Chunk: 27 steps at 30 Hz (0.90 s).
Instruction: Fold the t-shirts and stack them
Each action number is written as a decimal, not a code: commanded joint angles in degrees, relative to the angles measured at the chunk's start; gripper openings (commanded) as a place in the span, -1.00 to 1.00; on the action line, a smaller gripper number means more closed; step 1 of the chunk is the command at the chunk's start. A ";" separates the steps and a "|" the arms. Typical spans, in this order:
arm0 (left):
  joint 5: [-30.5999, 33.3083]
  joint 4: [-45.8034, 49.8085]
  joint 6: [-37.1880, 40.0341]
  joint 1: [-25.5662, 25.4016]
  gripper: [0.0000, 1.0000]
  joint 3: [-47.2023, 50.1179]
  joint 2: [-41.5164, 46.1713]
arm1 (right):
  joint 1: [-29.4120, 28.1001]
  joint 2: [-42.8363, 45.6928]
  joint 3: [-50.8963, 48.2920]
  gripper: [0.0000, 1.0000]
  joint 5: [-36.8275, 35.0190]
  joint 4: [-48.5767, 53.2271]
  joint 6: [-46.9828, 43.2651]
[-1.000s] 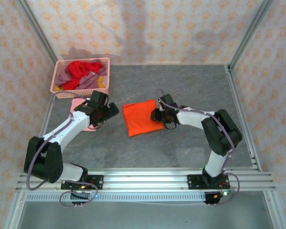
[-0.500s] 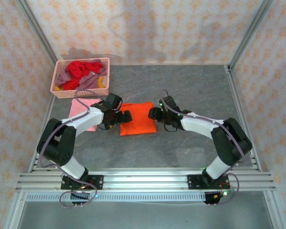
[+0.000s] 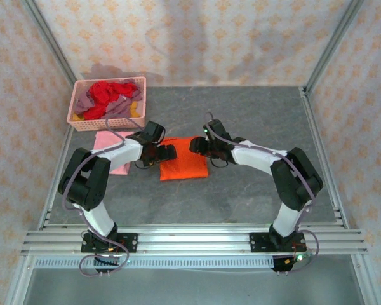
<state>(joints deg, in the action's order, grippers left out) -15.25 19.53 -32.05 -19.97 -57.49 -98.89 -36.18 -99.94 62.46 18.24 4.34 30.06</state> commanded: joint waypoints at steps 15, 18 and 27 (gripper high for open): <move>-2.63 -4.18 -3.08 0.45 0.27 1.16 -1.98 | 1.12 -7.07 0.26 -0.13 -6.46 5.25 2.88; -1.93 -3.82 -3.37 0.45 0.28 1.22 -2.61 | 1.20 -7.29 -0.08 -0.14 -5.83 4.12 3.21; -3.52 -4.94 -4.44 -0.02 -0.25 1.04 -3.07 | 1.20 -8.79 0.30 -0.14 -3.29 3.01 3.47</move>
<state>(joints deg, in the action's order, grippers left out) -18.96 14.96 -35.94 -19.18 -56.69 -100.92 -35.14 -107.28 63.00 13.89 8.03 32.53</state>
